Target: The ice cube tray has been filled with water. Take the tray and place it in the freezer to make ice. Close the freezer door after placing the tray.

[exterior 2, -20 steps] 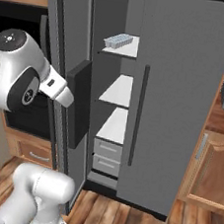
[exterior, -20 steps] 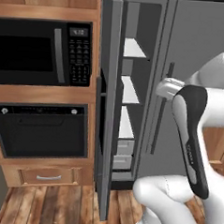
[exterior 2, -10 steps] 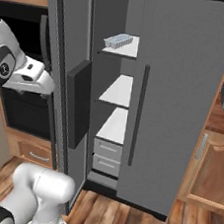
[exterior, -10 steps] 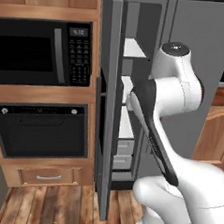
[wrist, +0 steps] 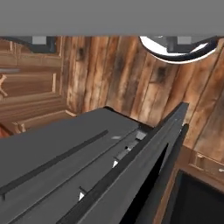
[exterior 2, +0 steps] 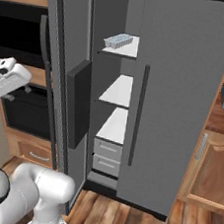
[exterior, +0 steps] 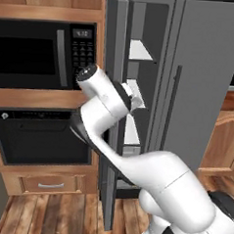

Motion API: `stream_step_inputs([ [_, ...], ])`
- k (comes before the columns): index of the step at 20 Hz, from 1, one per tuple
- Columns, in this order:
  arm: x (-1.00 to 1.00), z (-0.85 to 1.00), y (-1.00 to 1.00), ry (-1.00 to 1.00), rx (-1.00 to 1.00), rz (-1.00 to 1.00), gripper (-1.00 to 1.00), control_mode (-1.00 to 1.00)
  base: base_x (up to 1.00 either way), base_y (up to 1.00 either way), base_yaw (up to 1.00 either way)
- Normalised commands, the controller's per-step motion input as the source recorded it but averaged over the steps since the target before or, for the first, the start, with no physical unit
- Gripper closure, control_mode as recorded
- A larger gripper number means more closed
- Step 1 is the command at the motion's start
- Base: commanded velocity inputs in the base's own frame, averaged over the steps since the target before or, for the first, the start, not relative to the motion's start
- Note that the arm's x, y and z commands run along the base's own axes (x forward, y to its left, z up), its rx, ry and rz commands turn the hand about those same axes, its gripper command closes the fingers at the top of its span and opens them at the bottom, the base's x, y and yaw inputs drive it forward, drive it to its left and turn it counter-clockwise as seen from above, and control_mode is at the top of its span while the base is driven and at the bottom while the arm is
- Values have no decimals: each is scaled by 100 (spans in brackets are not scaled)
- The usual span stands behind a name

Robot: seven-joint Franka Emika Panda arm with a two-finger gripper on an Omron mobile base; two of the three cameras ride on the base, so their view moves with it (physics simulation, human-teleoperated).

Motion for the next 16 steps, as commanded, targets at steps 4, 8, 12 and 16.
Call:
stream_step_inputs([
  [4, 48, -65, 64, -2, -34, 10, -100, -100, 0, 0, 0],
  [8, 55, -59, 52, 0, -28, 7, -100, -100, 0, 0, 0],
  [12, 59, -46, 35, 0, -18, 1, -100, -100, 0, 0, 0],
  [16, 48, -28, 18, 0, -16, 0, -100, -100, 0, 0, 0],
])
